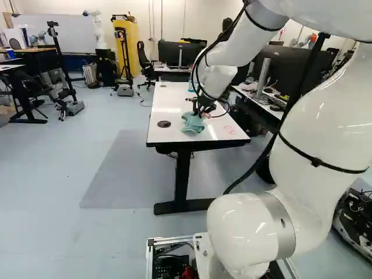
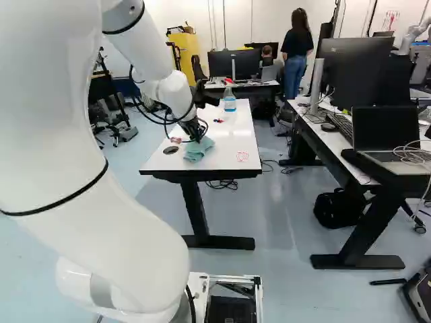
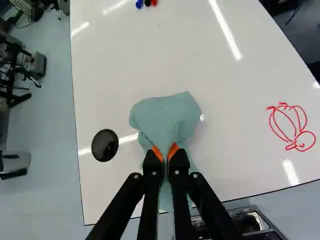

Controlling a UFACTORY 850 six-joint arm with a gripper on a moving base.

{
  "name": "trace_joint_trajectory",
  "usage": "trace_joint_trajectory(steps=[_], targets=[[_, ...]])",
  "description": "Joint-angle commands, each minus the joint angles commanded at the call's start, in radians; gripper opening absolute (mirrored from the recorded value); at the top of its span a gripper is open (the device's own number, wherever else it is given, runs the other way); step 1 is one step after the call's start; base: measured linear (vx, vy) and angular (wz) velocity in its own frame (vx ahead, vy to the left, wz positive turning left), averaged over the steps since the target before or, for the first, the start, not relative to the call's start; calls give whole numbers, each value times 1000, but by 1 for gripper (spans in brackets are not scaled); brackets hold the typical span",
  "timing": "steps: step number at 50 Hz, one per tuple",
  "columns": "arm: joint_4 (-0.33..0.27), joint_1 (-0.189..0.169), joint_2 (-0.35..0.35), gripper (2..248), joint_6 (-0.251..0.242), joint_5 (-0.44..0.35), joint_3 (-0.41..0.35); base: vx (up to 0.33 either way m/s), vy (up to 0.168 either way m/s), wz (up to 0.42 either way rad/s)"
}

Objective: Clean the table with the green towel

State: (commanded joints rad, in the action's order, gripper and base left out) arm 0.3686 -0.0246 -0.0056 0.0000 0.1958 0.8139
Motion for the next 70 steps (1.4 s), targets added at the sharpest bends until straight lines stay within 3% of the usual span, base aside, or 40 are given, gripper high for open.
trace_joint_trajectory(steps=[9, 40, 70], targets=[[0, -25, -1, 30, 0, 0, 24, 0, 0, 0], [0, -121, -99, 30, 0, 0, 128, 0, 0, 0], [0, -218, -119, 30, 0, 0, 149, 0, 0, 0]])
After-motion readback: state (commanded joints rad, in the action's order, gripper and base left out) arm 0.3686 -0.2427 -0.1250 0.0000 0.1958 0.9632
